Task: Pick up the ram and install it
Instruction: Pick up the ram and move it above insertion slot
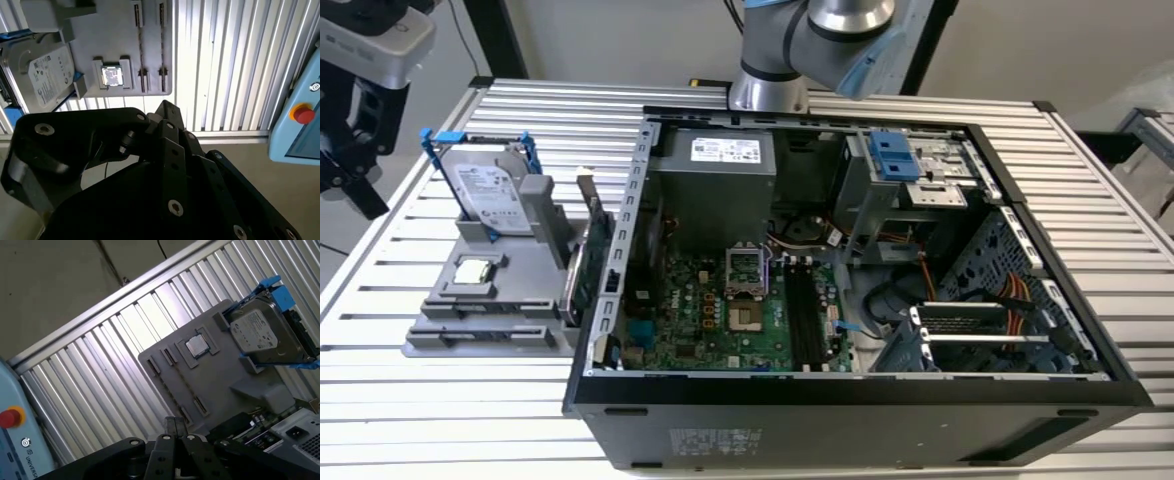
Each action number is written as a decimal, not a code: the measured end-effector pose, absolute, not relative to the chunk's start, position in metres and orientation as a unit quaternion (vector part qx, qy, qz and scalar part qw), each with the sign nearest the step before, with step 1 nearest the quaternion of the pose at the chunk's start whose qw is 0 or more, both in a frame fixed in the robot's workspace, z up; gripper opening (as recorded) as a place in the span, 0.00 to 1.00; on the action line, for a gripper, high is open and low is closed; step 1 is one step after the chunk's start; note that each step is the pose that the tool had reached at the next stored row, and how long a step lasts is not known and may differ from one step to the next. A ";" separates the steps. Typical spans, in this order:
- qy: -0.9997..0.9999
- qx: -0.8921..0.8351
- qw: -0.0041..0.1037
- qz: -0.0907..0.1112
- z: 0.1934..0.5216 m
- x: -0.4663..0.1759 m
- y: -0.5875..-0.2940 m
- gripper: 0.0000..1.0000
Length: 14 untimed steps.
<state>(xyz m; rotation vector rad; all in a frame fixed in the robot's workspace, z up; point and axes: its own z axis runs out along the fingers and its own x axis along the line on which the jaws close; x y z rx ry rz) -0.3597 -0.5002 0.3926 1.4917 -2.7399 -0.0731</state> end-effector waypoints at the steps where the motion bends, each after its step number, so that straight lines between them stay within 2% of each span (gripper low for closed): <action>1: -0.877 0.480 0.011 -0.023 0.393 -0.360 -0.500 0.00; 14: -0.861 0.508 0.011 -0.023 0.393 -0.359 -0.500 0.00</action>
